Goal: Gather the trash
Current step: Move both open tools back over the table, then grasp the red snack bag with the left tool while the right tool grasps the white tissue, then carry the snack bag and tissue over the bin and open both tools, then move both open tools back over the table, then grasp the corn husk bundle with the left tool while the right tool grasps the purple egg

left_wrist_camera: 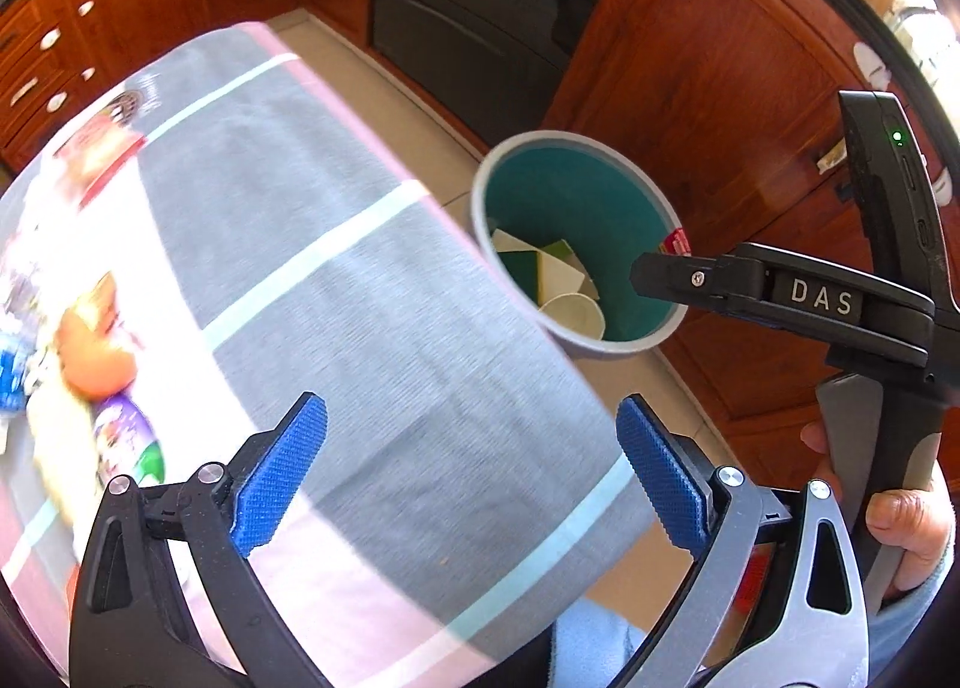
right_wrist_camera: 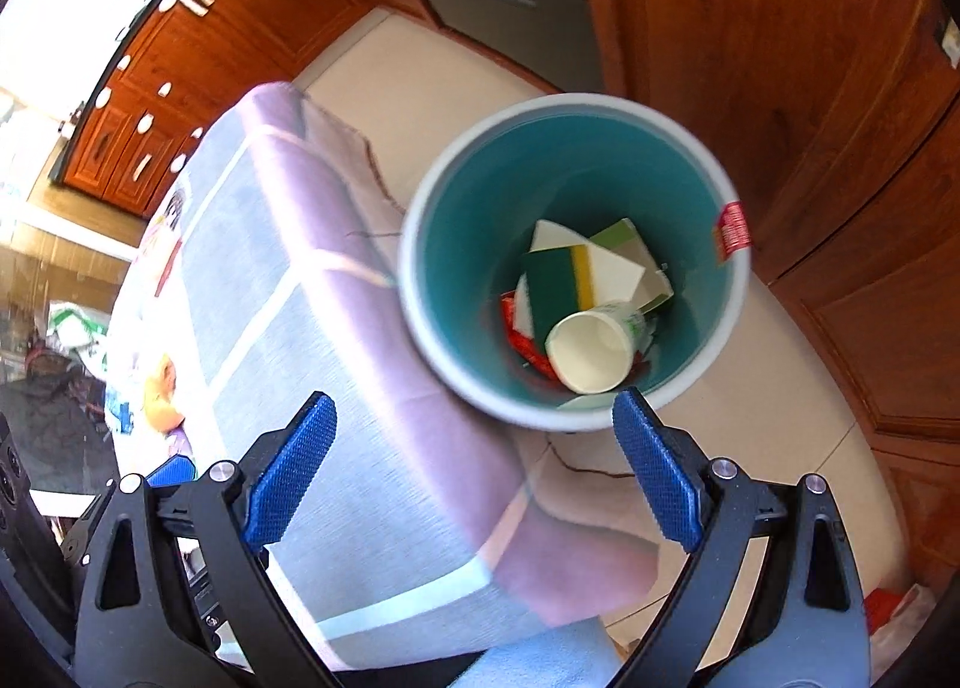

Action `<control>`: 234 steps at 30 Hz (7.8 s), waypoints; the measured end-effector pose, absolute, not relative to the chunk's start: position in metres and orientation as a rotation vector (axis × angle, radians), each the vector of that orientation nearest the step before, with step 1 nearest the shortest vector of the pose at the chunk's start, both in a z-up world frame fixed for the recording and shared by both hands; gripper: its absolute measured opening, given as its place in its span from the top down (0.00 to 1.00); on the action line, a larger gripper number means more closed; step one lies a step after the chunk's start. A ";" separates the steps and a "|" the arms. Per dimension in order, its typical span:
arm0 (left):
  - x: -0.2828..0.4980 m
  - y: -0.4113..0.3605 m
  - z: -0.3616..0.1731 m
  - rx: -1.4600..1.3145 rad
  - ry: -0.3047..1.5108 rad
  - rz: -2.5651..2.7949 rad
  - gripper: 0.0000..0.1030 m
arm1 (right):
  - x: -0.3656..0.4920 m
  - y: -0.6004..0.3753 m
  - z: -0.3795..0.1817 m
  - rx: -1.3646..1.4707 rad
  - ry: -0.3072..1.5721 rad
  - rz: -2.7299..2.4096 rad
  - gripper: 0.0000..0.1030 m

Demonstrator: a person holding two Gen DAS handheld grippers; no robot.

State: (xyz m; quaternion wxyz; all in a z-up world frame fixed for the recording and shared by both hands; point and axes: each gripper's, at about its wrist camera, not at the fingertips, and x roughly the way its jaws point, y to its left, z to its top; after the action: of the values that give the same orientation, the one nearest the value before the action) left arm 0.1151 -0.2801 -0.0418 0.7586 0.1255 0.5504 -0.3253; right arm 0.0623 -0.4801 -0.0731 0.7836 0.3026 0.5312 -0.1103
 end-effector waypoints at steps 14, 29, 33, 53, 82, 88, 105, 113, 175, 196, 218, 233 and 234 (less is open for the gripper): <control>0.102 -0.128 -0.039 0.127 1.181 -0.556 0.05 | 0.083 -0.350 -0.058 0.533 1.214 -0.062 0.13; 0.092 0.023 -0.065 0.003 1.200 -0.359 0.05 | 0.113 -0.209 -0.072 0.379 1.345 0.125 0.13; 0.091 0.038 -0.076 -0.031 1.225 -0.349 0.05 | 0.120 -0.192 -0.084 0.352 1.377 0.128 0.13; 0.092 0.042 -0.097 -0.024 1.263 -0.346 0.05 | 0.125 -0.181 -0.102 0.301 1.362 0.200 0.68; 0.086 0.024 -0.055 0.018 1.181 -0.307 0.67 | 0.106 -0.234 -0.083 0.389 1.271 0.211 0.72; 0.088 -0.006 -0.037 0.043 1.153 -0.356 0.66 | 0.102 -0.251 -0.076 0.438 1.244 0.209 0.72; 0.106 -0.145 0.001 0.229 1.072 -0.515 0.66 | 0.088 -0.365 -0.037 0.581 1.063 0.130 0.72; 0.109 -0.244 -0.003 0.351 1.076 -0.635 0.66 | 0.069 -0.459 -0.041 0.692 1.003 0.012 0.72; 0.128 -0.317 -0.068 0.320 1.190 -0.723 0.05 | 0.077 -0.518 -0.086 0.761 1.147 -0.242 0.16; 0.159 -0.121 -0.039 0.075 1.098 -0.440 0.05 | 0.128 -0.363 -0.065 0.580 1.229 -0.045 0.16; 0.197 -0.064 -0.075 -0.059 1.167 -0.365 0.46 | 0.166 -0.289 -0.087 0.507 1.331 0.053 0.16; 0.195 -0.052 -0.072 -0.073 1.121 -0.369 0.57 | 0.176 -0.274 -0.089 0.481 1.351 0.069 0.16; 0.192 -0.046 -0.070 -0.081 1.121 -0.375 0.57 | 0.178 -0.272 -0.088 0.475 1.351 0.071 0.16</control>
State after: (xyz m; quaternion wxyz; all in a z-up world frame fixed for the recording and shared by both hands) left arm 0.1918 -0.0463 -0.0697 0.8294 -0.0383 0.5285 -0.1769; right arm 0.1776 -0.2718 -0.0883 0.7539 0.2177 0.6190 0.0326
